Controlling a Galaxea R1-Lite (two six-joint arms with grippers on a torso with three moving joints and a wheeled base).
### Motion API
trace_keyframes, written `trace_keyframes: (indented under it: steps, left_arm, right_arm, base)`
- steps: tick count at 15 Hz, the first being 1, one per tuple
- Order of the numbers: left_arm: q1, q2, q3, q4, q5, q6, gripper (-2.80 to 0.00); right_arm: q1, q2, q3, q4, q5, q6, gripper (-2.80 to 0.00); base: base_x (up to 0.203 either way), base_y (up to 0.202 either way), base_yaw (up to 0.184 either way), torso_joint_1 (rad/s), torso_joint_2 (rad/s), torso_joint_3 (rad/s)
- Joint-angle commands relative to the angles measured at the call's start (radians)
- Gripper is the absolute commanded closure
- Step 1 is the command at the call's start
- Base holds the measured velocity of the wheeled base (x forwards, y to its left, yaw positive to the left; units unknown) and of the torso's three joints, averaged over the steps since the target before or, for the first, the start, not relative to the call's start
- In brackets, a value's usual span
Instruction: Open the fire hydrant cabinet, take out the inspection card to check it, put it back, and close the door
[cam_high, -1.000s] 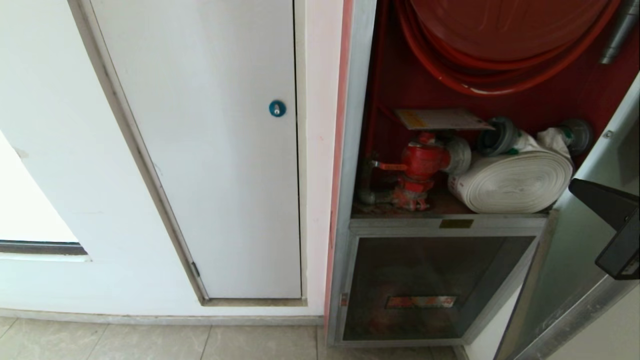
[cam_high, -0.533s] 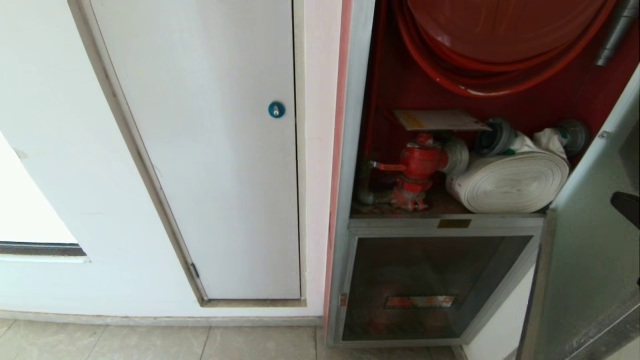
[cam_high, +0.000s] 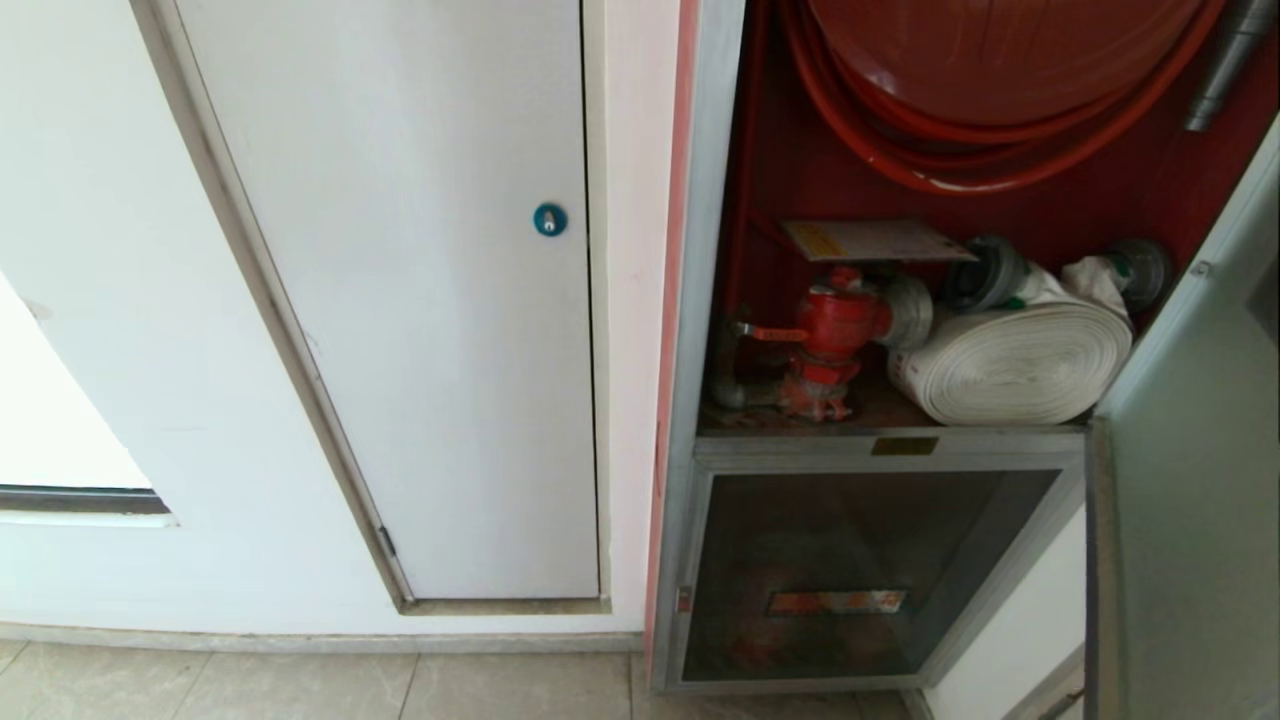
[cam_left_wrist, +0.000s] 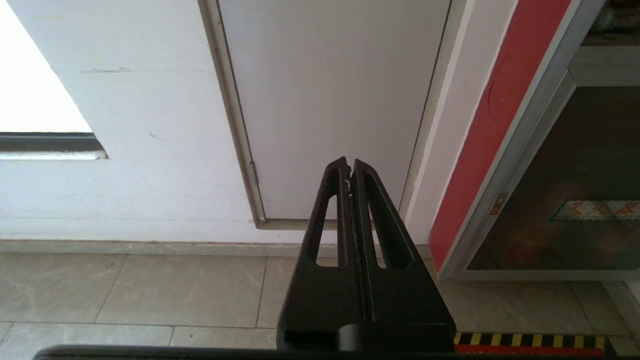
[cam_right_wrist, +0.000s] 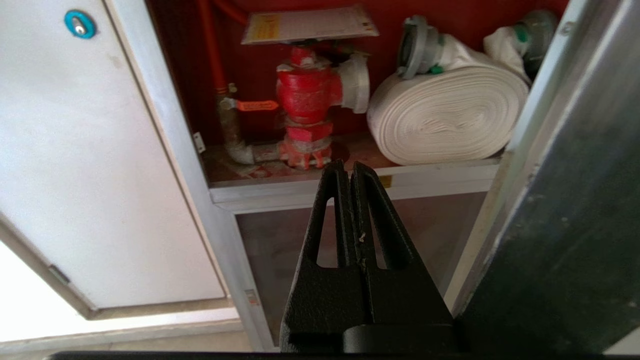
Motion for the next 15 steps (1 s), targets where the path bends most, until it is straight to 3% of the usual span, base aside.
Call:
trace_keyframes:
  steps: [1,15]
  left_arm:
    - [0.0,0.001,0.0,0.0,0.0,0.0,0.0]
    - [0.0,0.001,0.0,0.0,0.0,0.0,0.0]
  right_arm:
    - [-0.011,-0.038,0.018,0.003,0.004,-0.001,0.0]
    - [-0.09,-0.14,0.084,0.006,0.01,-0.012,0.0]
  base:
    - [0.0,0.0,0.0,0.0,0.0,0.0]
    - [0.0,0.0,0.0,0.0,0.0,0.0]
